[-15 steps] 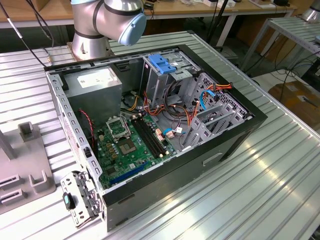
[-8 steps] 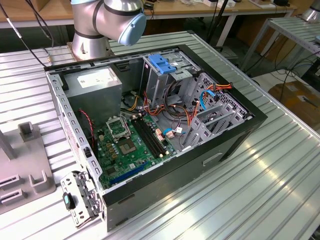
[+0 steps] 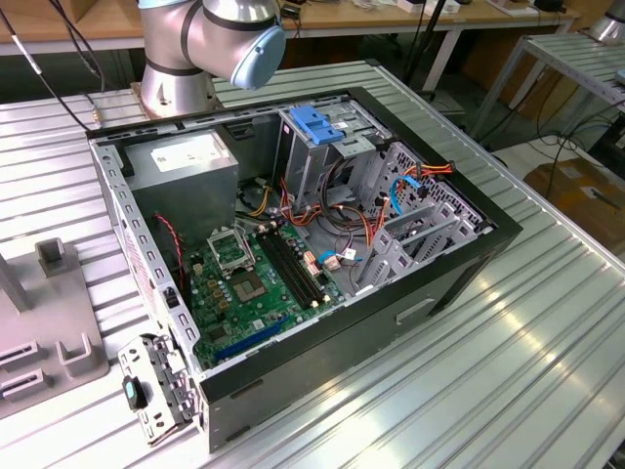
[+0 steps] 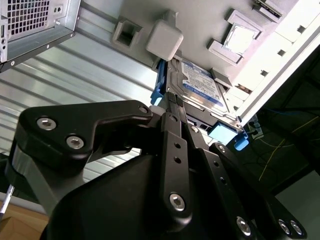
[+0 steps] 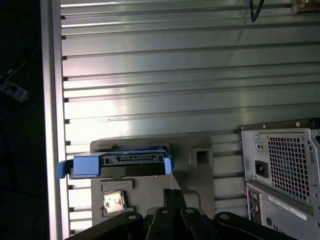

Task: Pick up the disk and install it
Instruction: 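Reach for the disk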

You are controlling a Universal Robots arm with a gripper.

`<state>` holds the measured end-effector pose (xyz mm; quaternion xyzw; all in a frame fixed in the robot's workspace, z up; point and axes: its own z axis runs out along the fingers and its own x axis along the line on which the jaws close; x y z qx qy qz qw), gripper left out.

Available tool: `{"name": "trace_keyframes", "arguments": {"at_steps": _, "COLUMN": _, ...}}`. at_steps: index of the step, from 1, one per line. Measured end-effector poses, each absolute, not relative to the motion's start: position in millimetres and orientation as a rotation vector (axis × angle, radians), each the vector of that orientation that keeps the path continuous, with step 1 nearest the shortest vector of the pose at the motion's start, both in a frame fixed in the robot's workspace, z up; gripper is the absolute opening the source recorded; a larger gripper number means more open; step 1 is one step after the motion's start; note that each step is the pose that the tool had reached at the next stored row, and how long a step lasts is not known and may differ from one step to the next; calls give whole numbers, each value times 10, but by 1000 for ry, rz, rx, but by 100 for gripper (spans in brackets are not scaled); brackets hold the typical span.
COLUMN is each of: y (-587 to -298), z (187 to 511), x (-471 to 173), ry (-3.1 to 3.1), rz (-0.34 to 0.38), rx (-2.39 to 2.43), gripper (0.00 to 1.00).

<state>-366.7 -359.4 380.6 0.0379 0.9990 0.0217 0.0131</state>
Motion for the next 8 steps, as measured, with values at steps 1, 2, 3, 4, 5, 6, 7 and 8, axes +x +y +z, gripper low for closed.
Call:
{"name": "trace_keyframes", "arguments": {"at_steps": 1, "y": -3594, "z": 3807, "x": -3667, "ry": 3112, "rz": 68, "rx": 118, "gripper": 11}}
{"name": "trace_keyframes", "arguments": {"at_steps": 2, "y": -3594, "z": 3806, "x": -3667, "ry": 3112, "rz": 68, "rx": 118, "gripper": 11}}
{"name": "trace_keyframes", "arguments": {"at_steps": 3, "y": -3594, "z": 3806, "x": -3668, "ry": 3112, "rz": 68, "rx": 118, "gripper": 11}}
{"name": "trace_keyframes", "arguments": {"at_steps": 4, "y": -3594, "z": 3807, "x": -3675, "ry": 3113, "rz": 68, "rx": 118, "gripper": 11}}
{"name": "trace_keyframes", "arguments": {"at_steps": 5, "y": -3594, "z": 3806, "x": -3684, "ry": 3112, "rz": 68, "rx": 118, "gripper": 11}}
{"name": "trace_keyframes", "arguments": {"at_steps": 6, "y": -3593, "z": 3806, "x": -3700, "ry": 3112, "rz": 68, "rx": 118, "gripper": 11}}
{"name": "trace_keyframes", "arguments": {"at_steps": 7, "y": -3591, "z": 3805, "x": -3722, "ry": 3112, "rz": 68, "rx": 118, "gripper": 11}}
{"name": "trace_keyframes", "arguments": {"at_steps": 8, "y": -3587, "z": 3804, "x": -3740, "ry": 3113, "rz": 67, "rx": 118, "gripper": 11}}
